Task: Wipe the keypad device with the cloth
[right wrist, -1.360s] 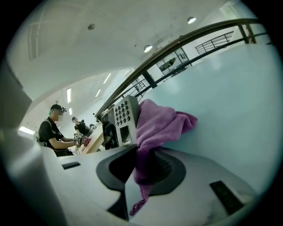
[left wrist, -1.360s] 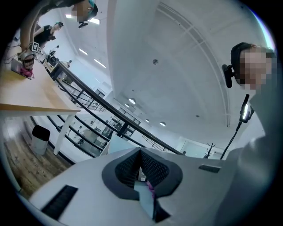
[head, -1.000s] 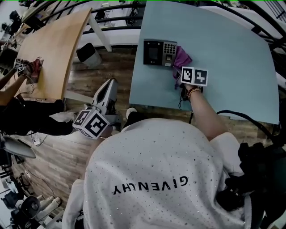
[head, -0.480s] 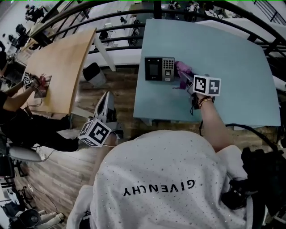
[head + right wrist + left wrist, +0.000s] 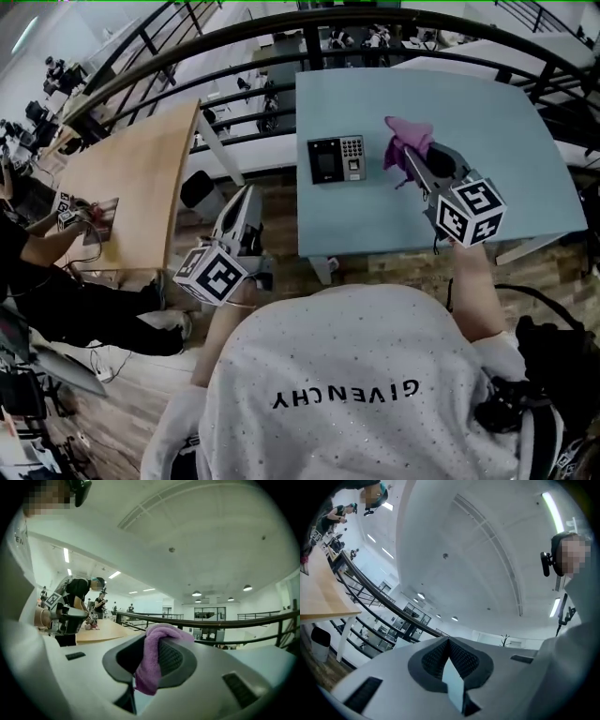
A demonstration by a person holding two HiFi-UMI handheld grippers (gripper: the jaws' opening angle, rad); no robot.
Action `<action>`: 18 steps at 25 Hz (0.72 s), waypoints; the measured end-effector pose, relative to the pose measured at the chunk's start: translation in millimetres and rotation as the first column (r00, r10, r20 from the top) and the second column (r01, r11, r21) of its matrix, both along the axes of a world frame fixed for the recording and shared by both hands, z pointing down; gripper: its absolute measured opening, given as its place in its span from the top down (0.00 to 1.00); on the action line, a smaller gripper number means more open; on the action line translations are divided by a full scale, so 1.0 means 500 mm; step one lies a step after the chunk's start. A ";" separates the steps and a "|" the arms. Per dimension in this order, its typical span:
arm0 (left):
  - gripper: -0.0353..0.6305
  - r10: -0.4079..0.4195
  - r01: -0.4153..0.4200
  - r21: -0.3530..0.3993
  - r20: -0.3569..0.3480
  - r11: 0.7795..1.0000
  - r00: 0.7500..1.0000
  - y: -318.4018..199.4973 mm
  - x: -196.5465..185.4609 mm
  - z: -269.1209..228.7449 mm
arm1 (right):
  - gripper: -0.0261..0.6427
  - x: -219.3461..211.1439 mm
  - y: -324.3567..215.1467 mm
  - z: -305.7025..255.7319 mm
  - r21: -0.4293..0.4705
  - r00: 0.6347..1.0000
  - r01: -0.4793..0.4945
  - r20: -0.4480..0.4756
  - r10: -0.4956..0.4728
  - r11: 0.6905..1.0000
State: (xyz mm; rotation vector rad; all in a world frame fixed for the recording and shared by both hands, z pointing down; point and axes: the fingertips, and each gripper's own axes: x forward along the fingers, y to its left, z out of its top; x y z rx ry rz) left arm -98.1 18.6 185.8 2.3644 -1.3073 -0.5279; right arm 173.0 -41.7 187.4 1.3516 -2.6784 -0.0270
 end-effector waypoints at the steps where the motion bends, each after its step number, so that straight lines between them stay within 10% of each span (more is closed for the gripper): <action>1: 0.95 0.020 -0.020 -0.005 -0.002 1.000 1.000 0.013 0.002 -0.001 | 0.86 -0.008 0.017 0.004 -0.007 1.000 -0.021 0.012 0.021 1.000; 18: 0.95 0.159 -0.158 -0.110 0.002 0.981 0.987 0.294 -0.162 0.074 | 0.87 -0.145 0.375 0.087 -0.174 0.968 -0.213 0.093 0.231 0.962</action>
